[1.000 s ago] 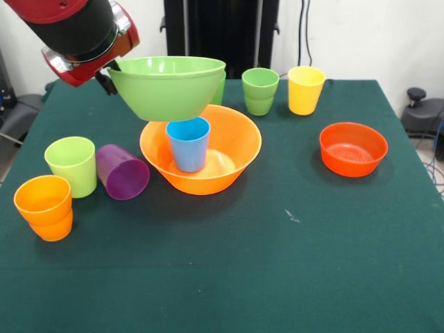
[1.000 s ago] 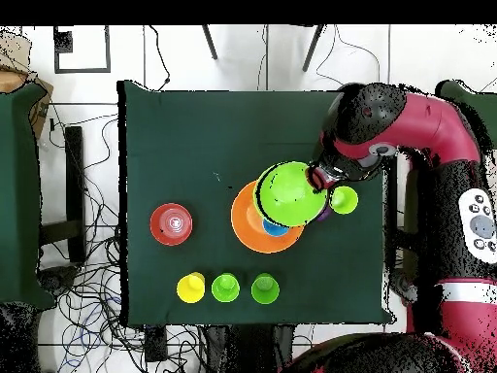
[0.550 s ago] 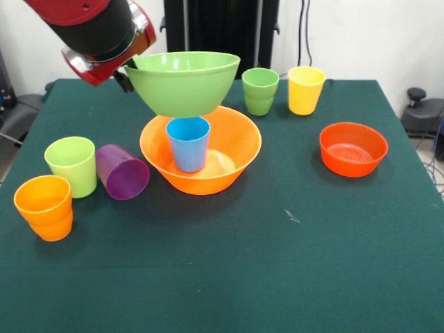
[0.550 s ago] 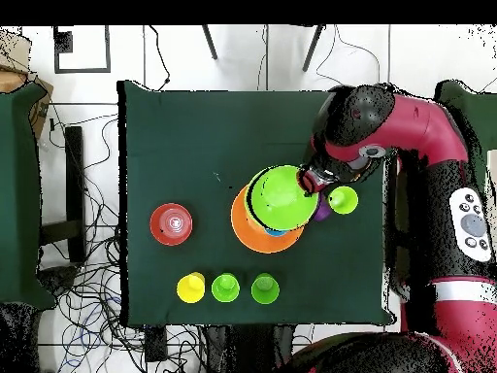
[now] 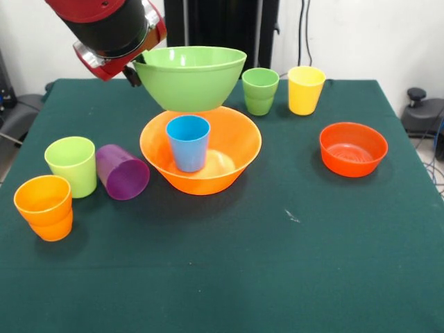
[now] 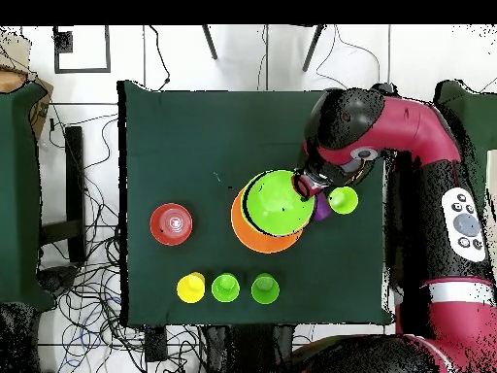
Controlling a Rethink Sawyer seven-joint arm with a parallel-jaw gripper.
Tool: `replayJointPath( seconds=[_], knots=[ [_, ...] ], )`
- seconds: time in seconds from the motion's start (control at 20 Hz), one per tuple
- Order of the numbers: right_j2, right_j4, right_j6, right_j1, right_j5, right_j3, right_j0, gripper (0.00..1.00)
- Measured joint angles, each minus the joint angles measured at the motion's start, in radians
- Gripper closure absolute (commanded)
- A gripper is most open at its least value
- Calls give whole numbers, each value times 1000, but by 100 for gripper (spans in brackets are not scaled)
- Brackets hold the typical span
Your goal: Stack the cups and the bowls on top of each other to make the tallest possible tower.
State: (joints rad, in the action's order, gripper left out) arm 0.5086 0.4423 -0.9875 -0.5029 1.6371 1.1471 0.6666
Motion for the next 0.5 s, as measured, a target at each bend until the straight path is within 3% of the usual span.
replayJointPath(
  seconds=[0.5],
  knots=[
    [-9, -20, 0, 0, -43, 11, 0, 100]
  ],
)
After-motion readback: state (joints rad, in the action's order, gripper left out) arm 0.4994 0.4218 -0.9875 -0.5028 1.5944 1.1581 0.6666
